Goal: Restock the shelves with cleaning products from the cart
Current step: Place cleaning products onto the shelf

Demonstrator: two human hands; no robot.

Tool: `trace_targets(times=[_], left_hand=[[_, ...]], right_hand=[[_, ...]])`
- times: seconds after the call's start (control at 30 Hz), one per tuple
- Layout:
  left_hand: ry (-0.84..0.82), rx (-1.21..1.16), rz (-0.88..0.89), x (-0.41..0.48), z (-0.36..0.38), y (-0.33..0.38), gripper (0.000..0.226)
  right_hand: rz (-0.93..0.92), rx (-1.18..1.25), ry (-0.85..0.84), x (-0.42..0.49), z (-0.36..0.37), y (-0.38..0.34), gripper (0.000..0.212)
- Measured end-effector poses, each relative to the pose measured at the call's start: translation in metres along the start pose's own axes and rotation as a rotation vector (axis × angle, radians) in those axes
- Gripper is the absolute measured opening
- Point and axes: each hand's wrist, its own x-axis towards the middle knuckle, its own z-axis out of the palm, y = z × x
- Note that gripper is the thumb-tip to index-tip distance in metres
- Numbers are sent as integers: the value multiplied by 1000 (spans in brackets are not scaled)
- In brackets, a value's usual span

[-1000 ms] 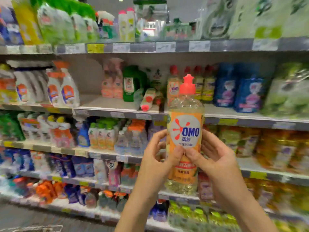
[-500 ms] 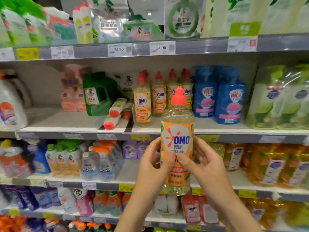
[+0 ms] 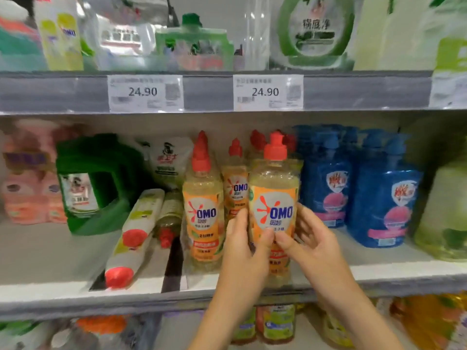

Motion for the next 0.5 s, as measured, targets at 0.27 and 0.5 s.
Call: trace_targets(times=[0.27,0.5], left_hand=[[26,174,-199,25,14,-29,19],[61,297,-117,29,20,-32,71]], right_hand=[[96,-40,-71,46,4,51,55],[148,-45,-180,69,13,55,53]])
